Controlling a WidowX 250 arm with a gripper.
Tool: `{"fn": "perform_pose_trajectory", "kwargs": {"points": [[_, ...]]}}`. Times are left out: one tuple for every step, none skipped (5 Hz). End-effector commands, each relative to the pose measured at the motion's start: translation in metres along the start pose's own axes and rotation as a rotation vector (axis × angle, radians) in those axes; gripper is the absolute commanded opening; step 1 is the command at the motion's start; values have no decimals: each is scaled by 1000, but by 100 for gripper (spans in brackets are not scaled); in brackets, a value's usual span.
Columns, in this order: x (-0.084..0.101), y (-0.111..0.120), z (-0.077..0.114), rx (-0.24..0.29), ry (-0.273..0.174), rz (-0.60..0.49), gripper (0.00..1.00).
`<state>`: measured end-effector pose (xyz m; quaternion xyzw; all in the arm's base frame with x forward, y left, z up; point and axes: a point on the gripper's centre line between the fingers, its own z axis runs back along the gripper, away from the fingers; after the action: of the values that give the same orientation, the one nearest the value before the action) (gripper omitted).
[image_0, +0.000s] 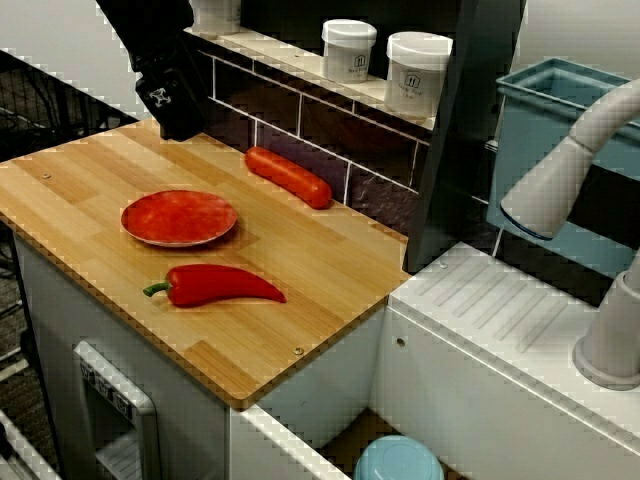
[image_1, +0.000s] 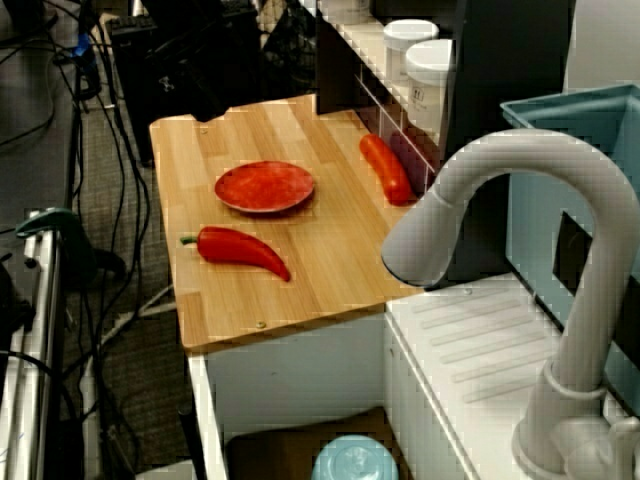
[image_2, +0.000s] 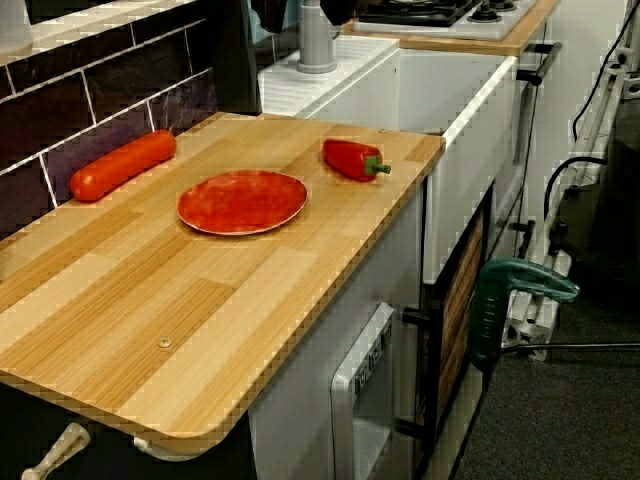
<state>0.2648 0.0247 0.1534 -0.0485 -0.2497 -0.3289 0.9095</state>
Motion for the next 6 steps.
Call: {"fn": "perform_pose_trajectory", "kwargs": {"points": [[0, 0, 0, 0, 0, 0, 100], [3, -8, 2, -25, 55, 4, 100], [2, -18, -1, -30, 112, 10, 100], [0, -29, -8, 3, 136, 3, 100], [-3, -35, -22, 54, 138, 6, 100], [-4, -37, -35, 96, 131, 10, 100]]}}
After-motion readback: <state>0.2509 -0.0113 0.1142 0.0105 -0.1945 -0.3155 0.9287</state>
